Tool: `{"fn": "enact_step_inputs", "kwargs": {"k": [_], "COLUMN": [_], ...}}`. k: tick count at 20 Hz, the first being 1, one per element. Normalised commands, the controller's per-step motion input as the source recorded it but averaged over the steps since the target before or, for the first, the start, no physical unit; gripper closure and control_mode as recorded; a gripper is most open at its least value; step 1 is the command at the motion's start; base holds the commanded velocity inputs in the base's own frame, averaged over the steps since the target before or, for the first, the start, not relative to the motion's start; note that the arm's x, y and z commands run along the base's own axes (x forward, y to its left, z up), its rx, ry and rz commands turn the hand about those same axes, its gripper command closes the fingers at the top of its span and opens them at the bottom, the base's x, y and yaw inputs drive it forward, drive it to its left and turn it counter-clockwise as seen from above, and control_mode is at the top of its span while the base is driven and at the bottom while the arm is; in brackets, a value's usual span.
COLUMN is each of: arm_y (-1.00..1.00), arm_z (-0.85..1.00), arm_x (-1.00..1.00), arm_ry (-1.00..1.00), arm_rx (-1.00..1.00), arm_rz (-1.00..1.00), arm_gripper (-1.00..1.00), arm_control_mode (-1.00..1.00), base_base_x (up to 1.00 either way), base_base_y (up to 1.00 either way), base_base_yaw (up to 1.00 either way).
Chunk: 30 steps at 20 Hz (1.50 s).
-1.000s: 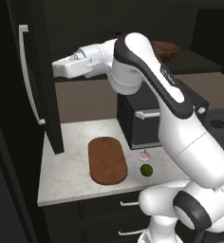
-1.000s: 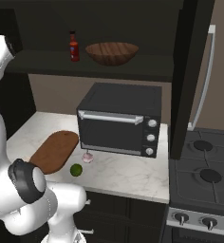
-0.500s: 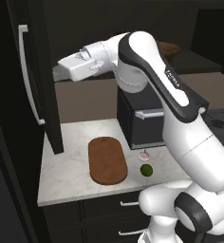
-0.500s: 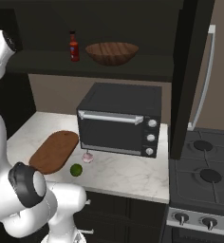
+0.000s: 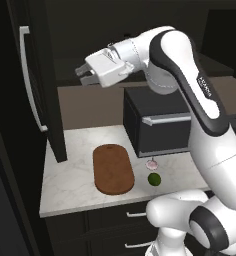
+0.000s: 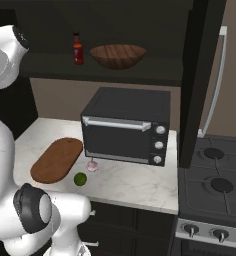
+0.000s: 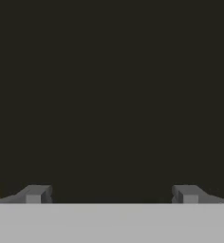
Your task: Open the cabinet. Place the bowl and condiment on the counter. Then place the lime and garlic on the cutting board.
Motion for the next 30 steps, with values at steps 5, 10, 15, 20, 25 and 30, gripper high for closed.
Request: {"fn": "enact_step_inputs", "kwargs": {"k": [5,10,15,20,25,30], "arm_y": [-0.34,-0.35,-0.34,-0.61,-0.61,-0.02], "arm_z": [-0.02,0.0,-0.1,-0.17,-0.06,0.0], "arm_x": [-0.05,0.0,0.0,0.0,0.01,0.0], "arm_ry": [-0.03,-0.02,-0.01,-0.04,-0.01,-0.06], "arm_rx": [0.0,0.0,0.0,0.0,0.02,0.11], "arm_rz": [-0.05,-0.02,-0.08,-0.19,-0.29,-0.17], "arm_gripper": [-1.0,-1.0,-1.0,-1.0,-1.0,-1.0], "arm_control_mode": [-1.0,-1.0,-1.0,-1.0,-1.0,-1.0], "base_base_x": [0.0,0.0,0.0,0.0,0.0,0.0], "base_base_y": [0.0,0.0,0.0,0.0,0.0,0.0], "base_base_yaw": [0.0,0.0,0.0,0.0,0.0,0.0]}}
